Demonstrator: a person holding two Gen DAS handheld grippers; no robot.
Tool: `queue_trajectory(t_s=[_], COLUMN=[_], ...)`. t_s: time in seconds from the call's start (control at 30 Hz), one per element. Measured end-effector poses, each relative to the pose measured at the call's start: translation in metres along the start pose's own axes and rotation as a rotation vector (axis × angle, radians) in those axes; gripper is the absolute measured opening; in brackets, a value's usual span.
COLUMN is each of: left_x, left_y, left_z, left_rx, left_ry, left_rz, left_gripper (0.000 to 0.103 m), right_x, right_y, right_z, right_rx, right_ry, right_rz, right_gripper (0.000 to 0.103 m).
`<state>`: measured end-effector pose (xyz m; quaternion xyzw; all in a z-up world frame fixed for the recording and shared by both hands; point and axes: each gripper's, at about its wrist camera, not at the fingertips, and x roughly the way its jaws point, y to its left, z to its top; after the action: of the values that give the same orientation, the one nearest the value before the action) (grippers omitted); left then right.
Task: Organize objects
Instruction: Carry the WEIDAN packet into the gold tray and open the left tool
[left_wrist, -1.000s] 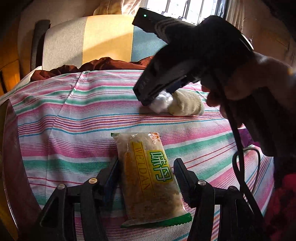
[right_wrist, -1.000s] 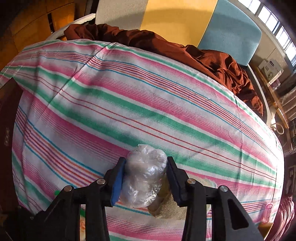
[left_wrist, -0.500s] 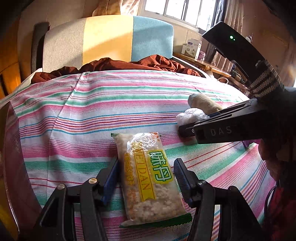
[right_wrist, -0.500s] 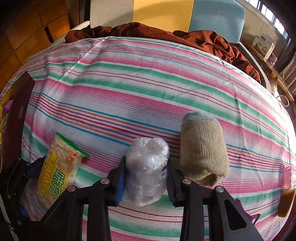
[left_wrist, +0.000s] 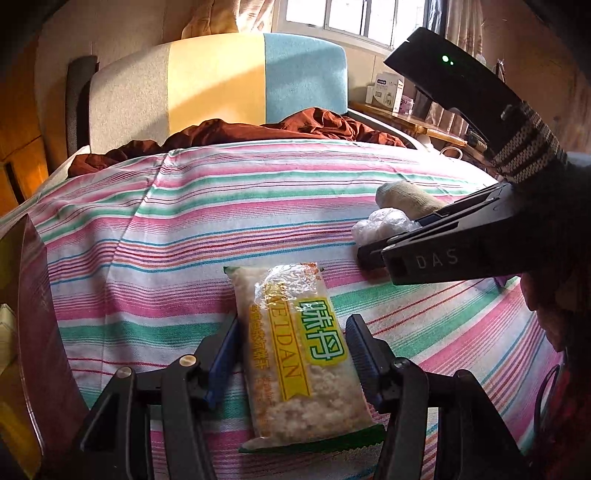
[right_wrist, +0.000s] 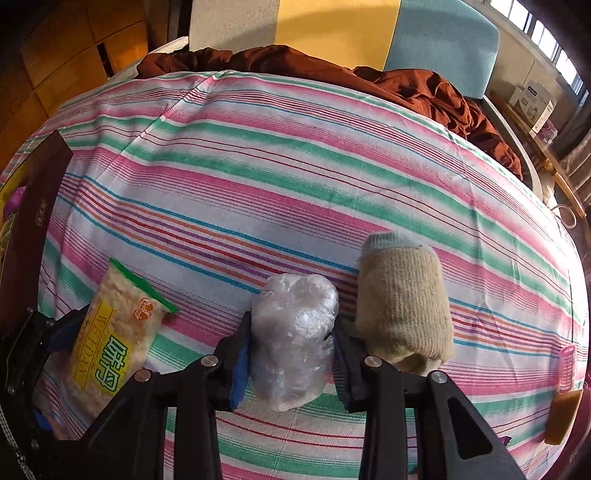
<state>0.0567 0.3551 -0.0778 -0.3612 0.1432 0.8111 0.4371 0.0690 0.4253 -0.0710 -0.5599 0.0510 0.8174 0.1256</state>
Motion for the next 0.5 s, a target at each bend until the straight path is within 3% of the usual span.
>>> queue_trajectory(t_s=[0.5], left_x=[-0.017], left_y=[0.006], left_z=[-0.002], left_rx=[-0.02], left_ry=[0.029], left_rz=[0.007], left_gripper=[0.045], right_x=[0.007], right_y=[-0.009], right_z=[0.007], right_rx=[-0.042], right_ry=[-0.041], right_rz=[-0.037], right_gripper=[0.036])
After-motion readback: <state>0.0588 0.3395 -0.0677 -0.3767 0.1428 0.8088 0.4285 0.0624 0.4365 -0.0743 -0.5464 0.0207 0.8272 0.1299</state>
